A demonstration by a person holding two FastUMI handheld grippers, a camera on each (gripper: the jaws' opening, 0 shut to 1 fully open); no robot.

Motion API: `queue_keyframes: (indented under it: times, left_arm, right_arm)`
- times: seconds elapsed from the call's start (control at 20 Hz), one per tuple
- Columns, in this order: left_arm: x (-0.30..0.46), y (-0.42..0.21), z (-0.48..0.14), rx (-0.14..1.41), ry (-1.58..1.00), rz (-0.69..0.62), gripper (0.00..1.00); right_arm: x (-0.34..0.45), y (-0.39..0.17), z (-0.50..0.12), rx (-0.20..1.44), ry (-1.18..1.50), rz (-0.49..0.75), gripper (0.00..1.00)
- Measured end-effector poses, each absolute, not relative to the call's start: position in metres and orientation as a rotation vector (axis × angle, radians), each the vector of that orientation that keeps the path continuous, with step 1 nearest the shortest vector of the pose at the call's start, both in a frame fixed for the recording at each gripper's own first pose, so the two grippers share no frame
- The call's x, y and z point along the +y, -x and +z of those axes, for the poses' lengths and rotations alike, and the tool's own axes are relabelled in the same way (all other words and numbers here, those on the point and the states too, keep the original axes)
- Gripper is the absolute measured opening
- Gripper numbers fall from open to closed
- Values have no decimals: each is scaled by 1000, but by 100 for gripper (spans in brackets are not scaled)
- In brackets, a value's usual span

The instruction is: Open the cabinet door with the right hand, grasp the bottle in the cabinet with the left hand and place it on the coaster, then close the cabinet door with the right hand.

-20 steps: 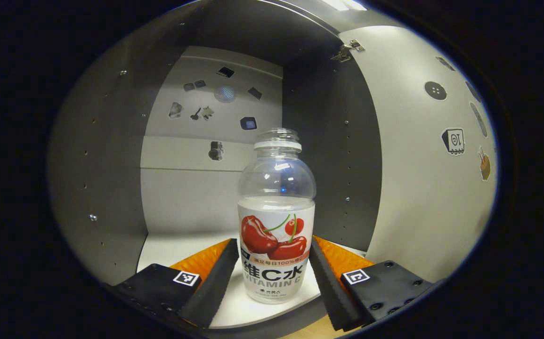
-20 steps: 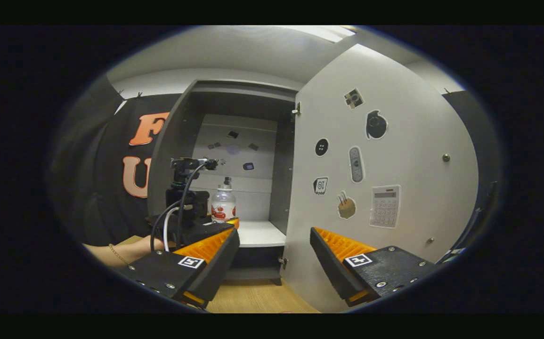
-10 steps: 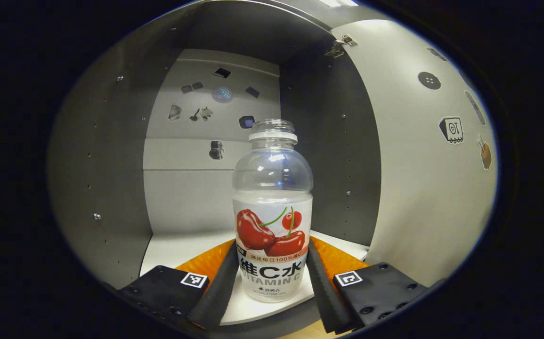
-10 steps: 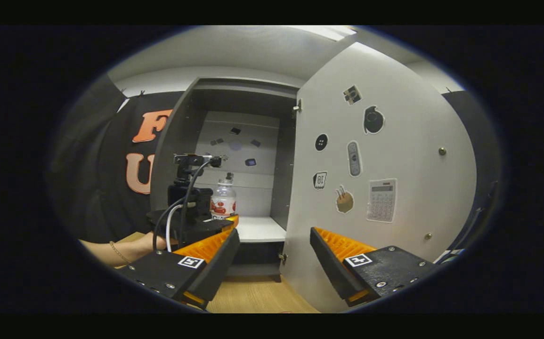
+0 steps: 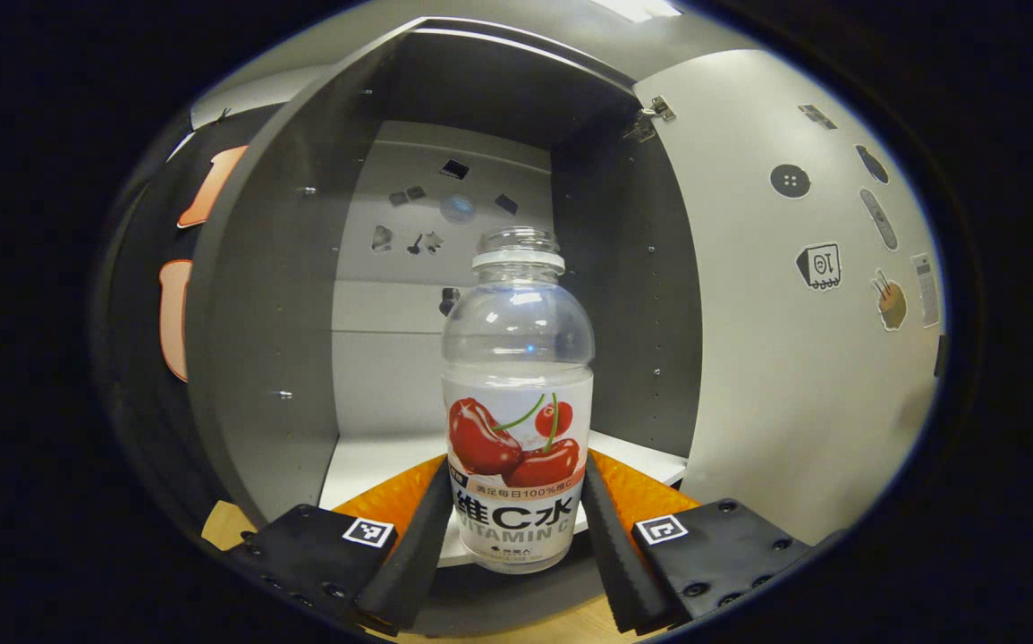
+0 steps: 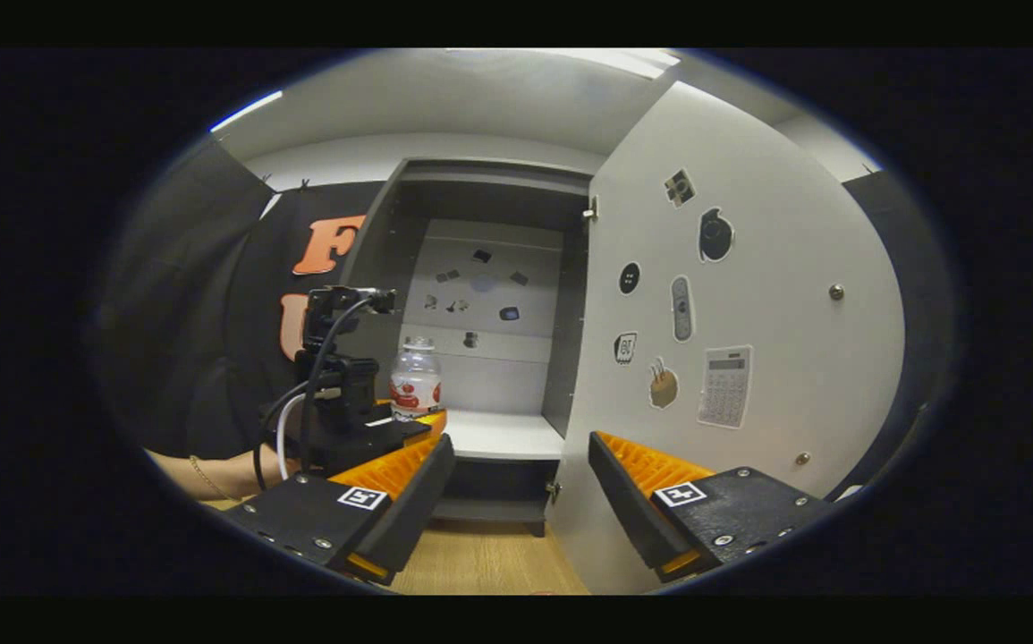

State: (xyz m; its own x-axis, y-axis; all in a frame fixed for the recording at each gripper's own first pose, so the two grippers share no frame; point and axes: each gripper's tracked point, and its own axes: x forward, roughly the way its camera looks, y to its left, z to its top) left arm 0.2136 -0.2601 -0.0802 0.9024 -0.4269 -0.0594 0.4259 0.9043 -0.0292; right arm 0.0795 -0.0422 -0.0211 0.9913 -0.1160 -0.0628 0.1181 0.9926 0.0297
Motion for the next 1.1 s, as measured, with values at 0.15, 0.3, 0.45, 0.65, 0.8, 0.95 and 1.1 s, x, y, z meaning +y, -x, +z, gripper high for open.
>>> queue_keyframes:
  times: [0.15,0.3,0.45,0.65,0.8,0.95,1.1]
  left_arm:
    - [-236,-191,-79,44,18,-379,83]
    - [-207,-167,-80,21,-3,-329,83]
    - [-185,-143,-89,11,-41,-302,83]
    - [-168,-122,-109,27,-21,-314,83]
    - [-160,-109,-126,34,-1,-335,83]
    - [-149,-98,-147,34,6,-343,83]
    - [-137,-84,-175,50,16,-347,83]
  right_arm:
    - [-37,-79,-21,41,-27,-55,93]
    - [-27,-85,-25,34,-50,2,93]
    - [-6,-85,-31,51,-95,50,94]
    - [11,-92,-31,51,-155,60,94]
    - [21,-98,-38,82,-154,63,94]
    - [30,-98,-47,108,-141,52,94]
    - [50,-100,-60,147,-130,77,94]
